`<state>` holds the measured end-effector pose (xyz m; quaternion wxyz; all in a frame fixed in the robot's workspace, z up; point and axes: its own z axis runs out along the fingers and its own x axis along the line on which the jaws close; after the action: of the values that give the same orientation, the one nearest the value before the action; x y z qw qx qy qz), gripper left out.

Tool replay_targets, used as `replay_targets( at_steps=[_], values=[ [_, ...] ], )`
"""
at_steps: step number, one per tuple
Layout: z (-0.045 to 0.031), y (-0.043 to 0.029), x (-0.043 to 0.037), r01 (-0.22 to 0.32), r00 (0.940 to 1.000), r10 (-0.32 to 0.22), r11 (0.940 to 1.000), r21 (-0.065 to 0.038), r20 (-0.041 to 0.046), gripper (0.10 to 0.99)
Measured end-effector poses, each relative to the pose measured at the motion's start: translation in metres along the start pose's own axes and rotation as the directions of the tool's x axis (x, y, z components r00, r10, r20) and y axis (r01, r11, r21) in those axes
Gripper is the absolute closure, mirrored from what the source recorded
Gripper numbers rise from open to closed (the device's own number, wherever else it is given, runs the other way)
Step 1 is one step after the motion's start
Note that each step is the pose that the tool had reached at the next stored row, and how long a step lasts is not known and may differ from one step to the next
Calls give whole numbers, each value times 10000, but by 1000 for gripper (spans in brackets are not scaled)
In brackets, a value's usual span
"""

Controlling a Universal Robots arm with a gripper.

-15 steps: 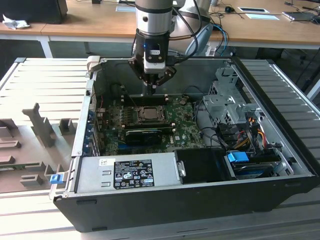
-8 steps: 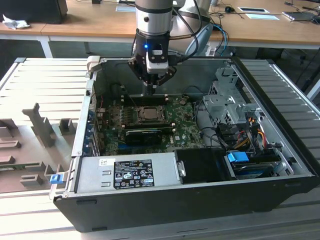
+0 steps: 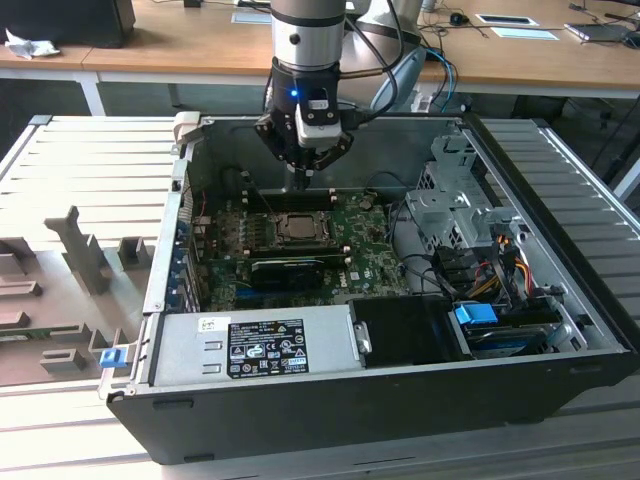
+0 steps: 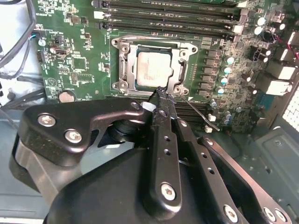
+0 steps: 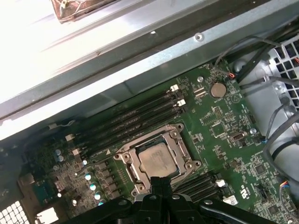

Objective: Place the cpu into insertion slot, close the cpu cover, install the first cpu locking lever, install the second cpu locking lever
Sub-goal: 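Install the first cpu locking lever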

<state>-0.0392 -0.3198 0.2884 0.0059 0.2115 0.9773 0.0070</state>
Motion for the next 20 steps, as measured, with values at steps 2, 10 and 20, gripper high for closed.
replay_targets(
  at_steps=[2,10,20],
  values=[
    [0,0,0,130,9999,-130,9999,-1,-2,980],
    [0,0,0,659,9978,-659,9978,-6,-10,980],
    [0,0,0,1582,9874,-1582,9874,-16,-24,980]
  ],
)
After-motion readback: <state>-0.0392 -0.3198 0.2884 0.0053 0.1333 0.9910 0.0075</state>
